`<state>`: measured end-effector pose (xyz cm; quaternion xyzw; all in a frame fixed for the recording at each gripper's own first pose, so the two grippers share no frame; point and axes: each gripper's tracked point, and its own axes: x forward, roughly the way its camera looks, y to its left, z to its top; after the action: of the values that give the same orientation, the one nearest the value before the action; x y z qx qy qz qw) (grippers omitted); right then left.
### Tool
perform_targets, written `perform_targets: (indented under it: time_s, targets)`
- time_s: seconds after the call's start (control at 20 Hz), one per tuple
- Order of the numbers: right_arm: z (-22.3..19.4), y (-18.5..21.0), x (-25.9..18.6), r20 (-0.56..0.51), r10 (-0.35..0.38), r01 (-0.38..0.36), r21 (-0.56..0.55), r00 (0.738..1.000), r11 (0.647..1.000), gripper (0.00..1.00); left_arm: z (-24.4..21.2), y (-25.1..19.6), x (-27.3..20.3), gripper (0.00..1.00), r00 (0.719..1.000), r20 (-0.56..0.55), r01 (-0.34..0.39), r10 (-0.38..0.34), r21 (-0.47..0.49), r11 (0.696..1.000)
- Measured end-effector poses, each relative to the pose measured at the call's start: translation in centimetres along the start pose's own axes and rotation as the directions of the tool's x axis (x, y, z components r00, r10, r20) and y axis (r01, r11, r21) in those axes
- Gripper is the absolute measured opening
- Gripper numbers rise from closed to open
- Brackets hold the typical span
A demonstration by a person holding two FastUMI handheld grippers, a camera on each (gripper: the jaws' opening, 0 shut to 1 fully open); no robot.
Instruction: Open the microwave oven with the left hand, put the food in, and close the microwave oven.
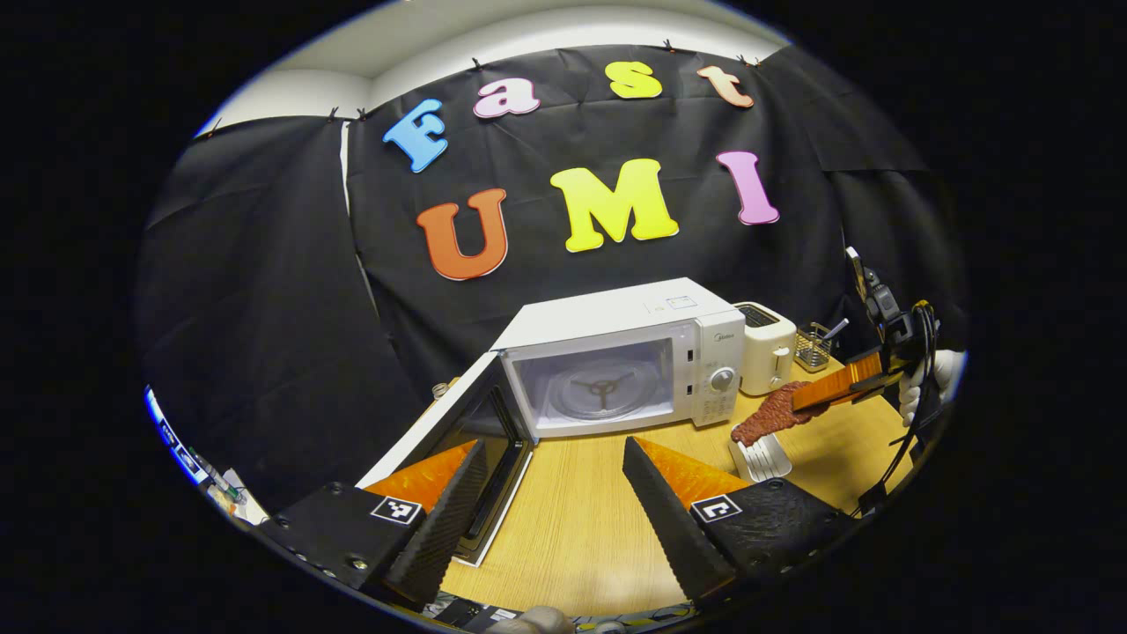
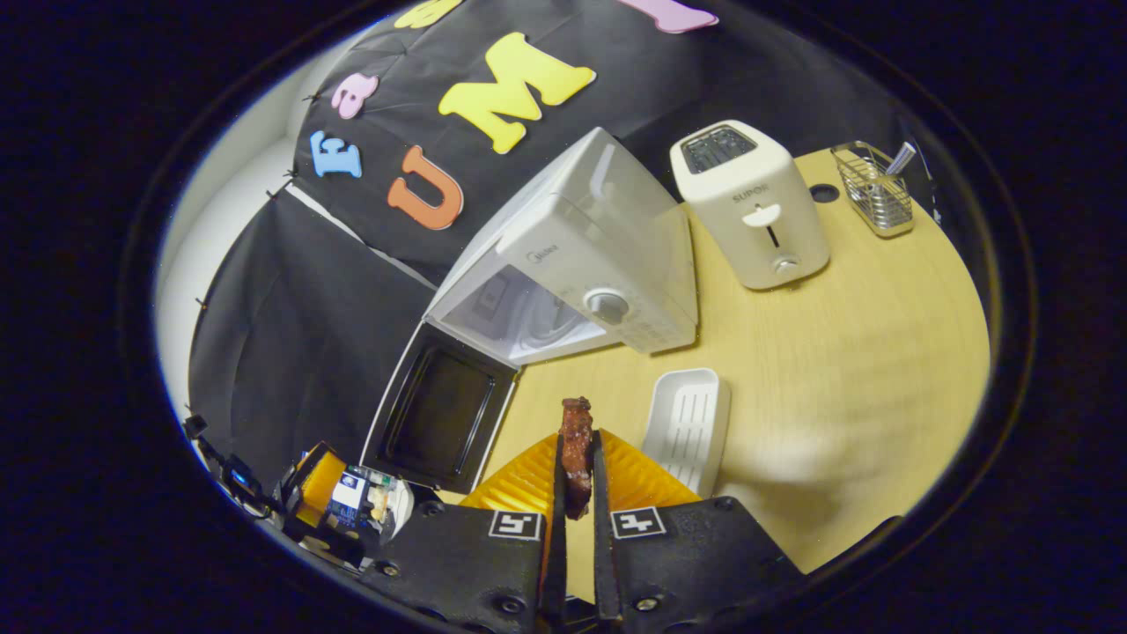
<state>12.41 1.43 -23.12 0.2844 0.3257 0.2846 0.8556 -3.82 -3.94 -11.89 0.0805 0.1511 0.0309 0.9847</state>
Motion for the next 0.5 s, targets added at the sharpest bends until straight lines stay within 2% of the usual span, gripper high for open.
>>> perform_targets:
  time_s: [0.15,0.3,0.5]
  targets:
    - [-0.1,4.9,2.6,0.097,0.027,-0.031,0.040,0.995,0.999,0.16,-0.2,-0.1,-0.4,0.95,0.995,0.017,0.098,-0.098,0.029,0.995]
    - [-0.1,7.8,6.8,0.202,0.016,-0.033,0.081,0.979,0.996,0.16,-1.2,0.5,-0.8,0.95,0.984,0.021,0.173,-0.174,0.071,0.982]
    - [0.8,10.4,13.2,0.380,-0.029,-0.059,0.217,0.925,0.974,0.16,-3.8,2.3,-1.6,0.95,0.970,0.004,0.239,-0.241,0.117,0.964]
